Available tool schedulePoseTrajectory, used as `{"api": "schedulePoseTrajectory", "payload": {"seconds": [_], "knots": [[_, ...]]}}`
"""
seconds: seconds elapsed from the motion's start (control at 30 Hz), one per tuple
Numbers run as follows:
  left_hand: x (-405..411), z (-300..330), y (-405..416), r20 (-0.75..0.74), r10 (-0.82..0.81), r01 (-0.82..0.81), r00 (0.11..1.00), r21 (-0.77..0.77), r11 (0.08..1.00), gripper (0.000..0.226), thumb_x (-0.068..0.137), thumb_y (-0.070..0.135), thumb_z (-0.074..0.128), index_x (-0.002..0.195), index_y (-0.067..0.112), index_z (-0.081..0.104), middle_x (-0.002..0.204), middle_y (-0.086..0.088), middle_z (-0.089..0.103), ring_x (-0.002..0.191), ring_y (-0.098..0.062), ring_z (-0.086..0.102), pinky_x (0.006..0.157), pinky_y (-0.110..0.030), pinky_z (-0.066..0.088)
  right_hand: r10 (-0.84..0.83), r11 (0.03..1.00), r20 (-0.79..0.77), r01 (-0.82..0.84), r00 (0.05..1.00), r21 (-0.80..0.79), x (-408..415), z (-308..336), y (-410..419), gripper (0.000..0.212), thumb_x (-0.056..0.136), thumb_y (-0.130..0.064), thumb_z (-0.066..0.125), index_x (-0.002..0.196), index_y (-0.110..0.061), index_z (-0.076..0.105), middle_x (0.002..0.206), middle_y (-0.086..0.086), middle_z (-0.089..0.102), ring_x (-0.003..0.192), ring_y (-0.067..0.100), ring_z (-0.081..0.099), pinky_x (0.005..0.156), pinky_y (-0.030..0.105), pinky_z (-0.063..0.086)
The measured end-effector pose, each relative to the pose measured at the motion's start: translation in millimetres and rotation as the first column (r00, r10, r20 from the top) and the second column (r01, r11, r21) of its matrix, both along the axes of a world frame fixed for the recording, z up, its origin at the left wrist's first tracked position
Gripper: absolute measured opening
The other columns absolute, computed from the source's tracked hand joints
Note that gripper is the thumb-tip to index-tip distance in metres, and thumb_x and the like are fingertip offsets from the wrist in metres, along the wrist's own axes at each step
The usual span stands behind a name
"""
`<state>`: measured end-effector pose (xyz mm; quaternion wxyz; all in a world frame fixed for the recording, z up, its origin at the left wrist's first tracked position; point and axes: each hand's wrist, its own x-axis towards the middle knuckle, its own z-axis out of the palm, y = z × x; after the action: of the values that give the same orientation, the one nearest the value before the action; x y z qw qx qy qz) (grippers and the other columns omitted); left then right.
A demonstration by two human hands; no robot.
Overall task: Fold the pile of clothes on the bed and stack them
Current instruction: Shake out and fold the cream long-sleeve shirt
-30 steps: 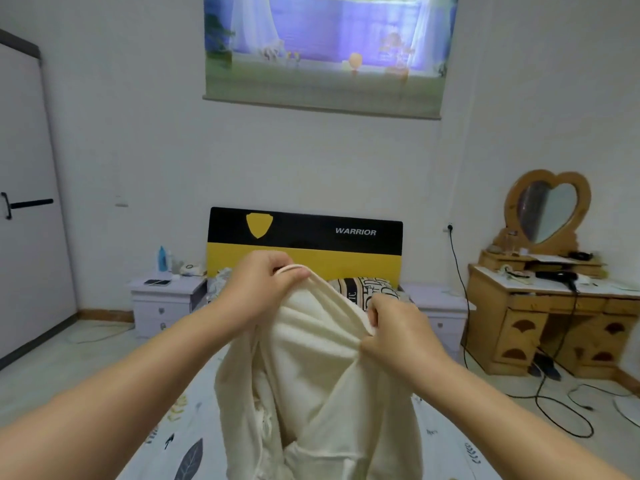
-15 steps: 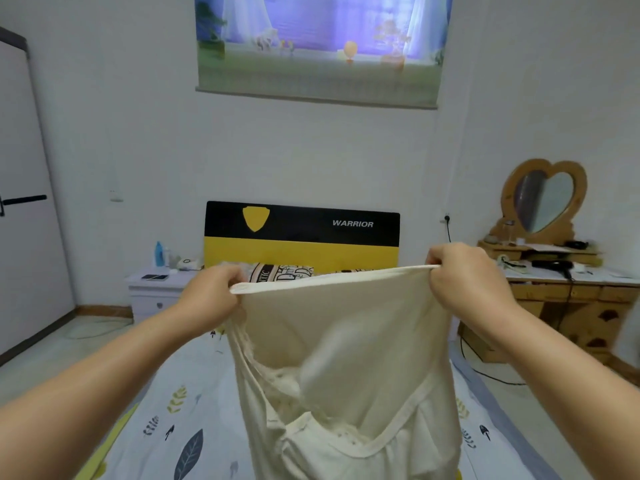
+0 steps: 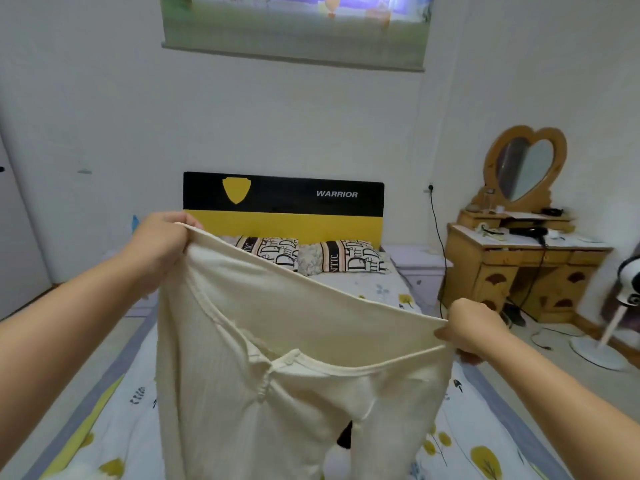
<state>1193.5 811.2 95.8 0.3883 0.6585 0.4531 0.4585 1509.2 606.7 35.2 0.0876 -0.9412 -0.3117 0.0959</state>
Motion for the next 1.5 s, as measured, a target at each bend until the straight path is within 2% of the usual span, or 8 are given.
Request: {"api": "schedulePoseTrajectory", "payload": {"seconds": [0.37,0.57,0.73,0.83,0.97,1.13,1.3,1.5], "knots": [[-14.8,-33.6,1.8,-0.391,-0.213,0.228,0.895,-0.009,0.974,0.043,0.085,0.024,0.065,0.044,0.018,0.053,0.042,0.010,0.041,0.041,-0.007,0.038,0.046,-0.021,0.025,0.196,0.804,-0.854,0.420,0.482,0.421,-24.6,35.8,5.9,0.027,0.091,0.006,0.040,0.070,-0.005,0.053,0.036,0.000,0.041,0.025,0.004,0.032,0.042,0.030,0.053],[-14.4,-41.1,15.4,-0.042,0.140,-0.141,0.989,-0.014,0.990,0.024,0.090,0.012,0.039,0.072,0.009,0.054,0.077,-0.020,0.058,0.071,-0.034,0.060,0.062,-0.042,0.056,0.311,0.950,-0.199,-0.313,0.929,0.023,-28.7,26.6,-2.0,0.015,0.079,-0.002,0.062,0.091,-0.010,0.064,0.079,0.009,0.064,0.063,0.019,0.058,0.054,0.026,0.053],[-16.2,-33.6,28.6,0.065,0.253,-0.250,0.965,-0.046,0.967,0.029,0.085,0.009,0.031,0.092,-0.003,0.057,0.096,-0.031,0.059,0.086,-0.045,0.062,0.075,-0.057,0.054,0.376,0.893,0.349,-0.235,0.858,-0.384,-32.8,-15.7,-4.2,0.022,0.082,-0.001,0.043,0.090,-0.018,0.054,0.073,-0.003,0.046,0.076,0.019,0.054,0.061,0.029,0.045],[-16.4,-36.2,34.1,0.005,0.333,-0.333,0.943,0.021,0.943,0.029,0.082,0.013,0.035,0.087,-0.003,0.058,0.080,-0.024,0.054,0.078,-0.036,0.056,0.075,-0.042,0.049,0.134,0.991,-0.019,-0.134,0.991,0.015,-23.1,-21.9,-4.4,0.014,0.088,-0.010,0.047,0.092,-0.009,0.061,0.077,0.007,0.062,0.070,0.024,0.063,0.059,0.034,0.054],[-21.9,-50.7,32.9,-0.002,0.284,-0.284,0.959,0.029,0.958,0.026,0.086,0.020,0.042,0.072,0.004,0.057,0.067,-0.014,0.050,0.066,-0.024,0.047,0.062,-0.033,0.039,0.148,0.788,-0.761,0.390,0.632,0.477,-21.4,-13.6,-1.2,0.011,0.092,-0.002,0.049,0.095,-0.003,0.059,0.082,0.014,0.061,0.071,0.027,0.060,0.075,0.045,0.051],[-26.2,-71.8,24.2,-0.056,0.240,-0.238,0.969,0.047,0.970,0.040,0.089,0.030,0.046,0.053,0.013,0.042,0.054,-0.006,0.039,0.053,-0.022,0.034,0.051,-0.030,0.026,0.213,0.601,-0.820,0.590,0.532,0.539,-28.8,-10.5,3.0,0.020,0.094,-0.001,0.042,0.100,0.001,0.060,0.077,0.015,0.061,0.066,0.026,0.056,0.060,0.041,0.052],[-43.5,-81.3,28.0,-0.211,0.049,-0.060,0.976,-0.044,0.997,0.034,0.083,0.038,0.060,0.059,0.014,0.058,0.054,-0.008,0.052,0.052,-0.021,0.046,0.053,-0.027,0.034,0.033,0.760,-0.523,0.318,0.852,0.566,-20.1,-6.6,-4.2,0.040,0.088,-0.016,0.058,0.115,0.013,0.054,0.077,0.019,0.053,0.062,0.027,0.046,0.059,0.034,0.037],[-88.0,-98.5,69.1,-0.136,-0.534,0.455,0.834,-0.376,0.807,0.049,0.037,0.049,0.092,0.065,0.018,0.067,0.071,-0.010,0.069,0.060,-0.019,0.066,0.051,-0.028,0.053,0.277,0.801,-0.582,0.151,0.765,0.579,0.9,-2.4,-23.3,0.023,0.091,-0.015,0.053,0.103,0.001,0.063,0.091,0.011,0.055,0.086,0.022,0.051,0.089,0.037,0.040]]}}
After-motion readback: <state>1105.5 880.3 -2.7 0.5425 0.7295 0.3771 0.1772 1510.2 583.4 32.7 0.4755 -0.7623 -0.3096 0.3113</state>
